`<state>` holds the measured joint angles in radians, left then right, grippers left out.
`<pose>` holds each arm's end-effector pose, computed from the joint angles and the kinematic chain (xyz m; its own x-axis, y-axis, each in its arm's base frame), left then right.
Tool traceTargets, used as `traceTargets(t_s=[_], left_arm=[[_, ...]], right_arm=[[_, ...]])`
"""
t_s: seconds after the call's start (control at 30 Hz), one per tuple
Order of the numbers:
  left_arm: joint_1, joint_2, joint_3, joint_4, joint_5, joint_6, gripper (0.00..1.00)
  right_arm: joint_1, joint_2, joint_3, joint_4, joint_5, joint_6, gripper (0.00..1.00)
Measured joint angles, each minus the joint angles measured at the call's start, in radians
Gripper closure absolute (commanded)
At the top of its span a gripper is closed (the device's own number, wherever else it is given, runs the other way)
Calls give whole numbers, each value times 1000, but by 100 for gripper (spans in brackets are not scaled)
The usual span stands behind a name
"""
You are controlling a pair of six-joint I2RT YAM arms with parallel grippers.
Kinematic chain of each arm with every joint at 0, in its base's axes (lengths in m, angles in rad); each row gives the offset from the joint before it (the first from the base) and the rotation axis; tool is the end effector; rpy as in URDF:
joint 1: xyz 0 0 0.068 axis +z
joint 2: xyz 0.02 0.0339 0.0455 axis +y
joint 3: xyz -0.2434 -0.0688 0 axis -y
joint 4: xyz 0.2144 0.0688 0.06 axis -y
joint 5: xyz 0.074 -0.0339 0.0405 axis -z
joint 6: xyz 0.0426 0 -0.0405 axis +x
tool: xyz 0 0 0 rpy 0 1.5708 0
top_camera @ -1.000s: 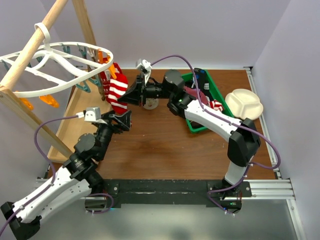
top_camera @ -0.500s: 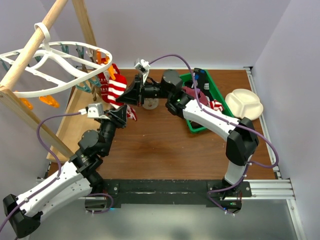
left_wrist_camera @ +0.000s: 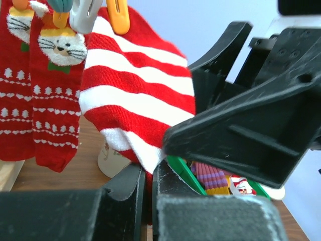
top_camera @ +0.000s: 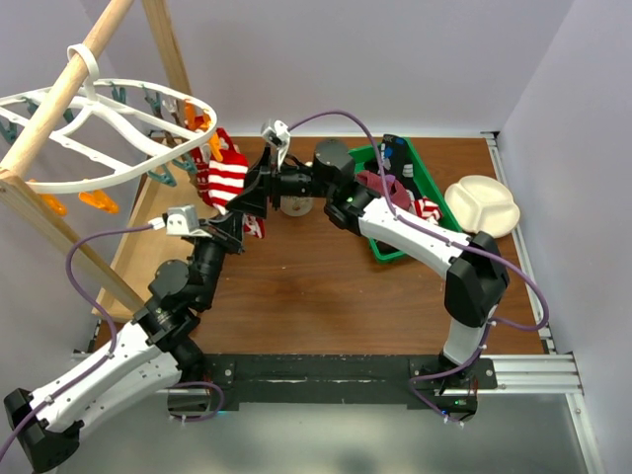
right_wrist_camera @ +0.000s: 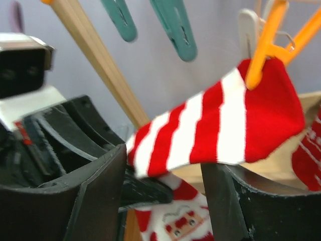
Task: Remove the socks clipped to the hanger
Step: Remove the sock from the hanger.
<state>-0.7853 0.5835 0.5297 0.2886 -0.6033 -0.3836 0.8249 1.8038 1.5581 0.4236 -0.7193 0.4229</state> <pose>0.1163 -0.0821 0.3214 0.0807 -0.5165 -0.8525 0.2396 0.8402 -0.4864 0.2530 0.3151 0.3751 -0.2979 0.1326 -0.9454 -0.9544 -0.0221 0.2976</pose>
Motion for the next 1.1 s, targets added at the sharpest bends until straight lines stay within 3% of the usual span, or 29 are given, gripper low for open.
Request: traceTargets(t_s=[0.27,0.7,0.97,1.1], left_arm=[[0,-18,-4,-28,0,-1,100],[0,-27,-4,-51,4,-2,100],[0,-34,-4,-64,16,-2,100],[0,-34,-4,-75,19,-2,100]], right_arm=[[-8,-16,25,-135,93,-125,34],[-91,-43,137,-178,97,-158,37],[-90,129,406,-177,97,-144,43],[-90,222,465,-184,100,-123,43]])
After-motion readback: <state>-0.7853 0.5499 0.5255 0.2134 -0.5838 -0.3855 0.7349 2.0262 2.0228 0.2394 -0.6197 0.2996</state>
